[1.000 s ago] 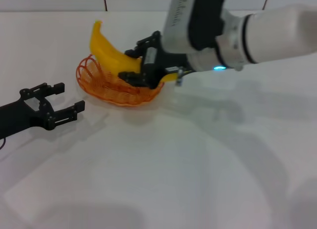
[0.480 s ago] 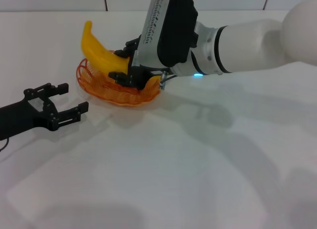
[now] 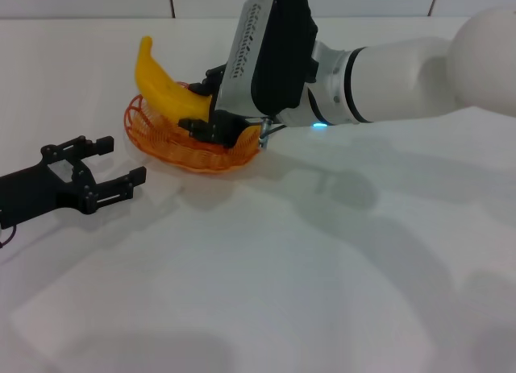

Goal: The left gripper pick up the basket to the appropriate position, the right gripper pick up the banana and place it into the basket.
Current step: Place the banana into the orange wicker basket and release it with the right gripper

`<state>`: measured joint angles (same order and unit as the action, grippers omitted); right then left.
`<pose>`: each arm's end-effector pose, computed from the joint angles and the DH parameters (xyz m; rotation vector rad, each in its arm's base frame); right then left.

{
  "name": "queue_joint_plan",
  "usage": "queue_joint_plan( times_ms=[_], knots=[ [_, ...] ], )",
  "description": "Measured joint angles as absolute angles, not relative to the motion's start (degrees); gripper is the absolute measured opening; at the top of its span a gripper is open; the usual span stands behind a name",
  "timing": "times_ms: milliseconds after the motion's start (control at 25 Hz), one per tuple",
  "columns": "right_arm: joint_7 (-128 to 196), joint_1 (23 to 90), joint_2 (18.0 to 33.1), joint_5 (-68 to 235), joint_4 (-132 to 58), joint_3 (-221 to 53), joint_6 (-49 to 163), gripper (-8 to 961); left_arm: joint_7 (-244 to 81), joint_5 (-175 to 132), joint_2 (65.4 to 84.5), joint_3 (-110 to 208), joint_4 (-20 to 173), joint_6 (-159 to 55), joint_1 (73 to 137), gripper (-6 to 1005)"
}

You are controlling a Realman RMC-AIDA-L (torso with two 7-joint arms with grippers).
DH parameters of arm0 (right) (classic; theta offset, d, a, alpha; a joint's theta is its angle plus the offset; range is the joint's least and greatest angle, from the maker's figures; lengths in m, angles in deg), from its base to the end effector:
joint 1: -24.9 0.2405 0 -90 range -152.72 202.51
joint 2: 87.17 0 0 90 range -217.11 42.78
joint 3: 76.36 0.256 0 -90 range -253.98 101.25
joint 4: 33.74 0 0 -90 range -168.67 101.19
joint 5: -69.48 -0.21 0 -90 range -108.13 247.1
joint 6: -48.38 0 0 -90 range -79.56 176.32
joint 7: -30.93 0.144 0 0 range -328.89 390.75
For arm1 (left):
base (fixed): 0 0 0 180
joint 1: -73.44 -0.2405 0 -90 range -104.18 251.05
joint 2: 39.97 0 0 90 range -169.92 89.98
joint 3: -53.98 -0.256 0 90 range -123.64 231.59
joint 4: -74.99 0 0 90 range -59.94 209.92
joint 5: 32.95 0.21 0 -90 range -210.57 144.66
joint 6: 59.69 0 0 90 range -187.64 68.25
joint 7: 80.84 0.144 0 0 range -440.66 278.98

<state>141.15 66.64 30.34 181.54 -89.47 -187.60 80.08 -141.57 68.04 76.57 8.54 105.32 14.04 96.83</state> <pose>0.1104 0.3877 -0.1162 -2.6679 -0.0586 0.0639 -0.3216 0.3233 0.0022 -2.4616 -0.5100 -0.5404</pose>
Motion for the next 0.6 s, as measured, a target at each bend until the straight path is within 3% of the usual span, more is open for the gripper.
queue_joint_plan(
  times_ms=[400, 600],
  knots=[
    [141.15, 66.82, 30.43, 181.55, -89.46, -187.87, 79.74, 476, -141.57, 68.03, 76.57, 8.53, 105.31, 14.04, 96.81, 784],
    [141.24, 66.82, 30.43, 181.55, -89.46, -187.9, 79.41, 532, -141.58, 68.03, 76.57, 8.54, 105.31, 14.04, 96.81, 784]
  ],
)
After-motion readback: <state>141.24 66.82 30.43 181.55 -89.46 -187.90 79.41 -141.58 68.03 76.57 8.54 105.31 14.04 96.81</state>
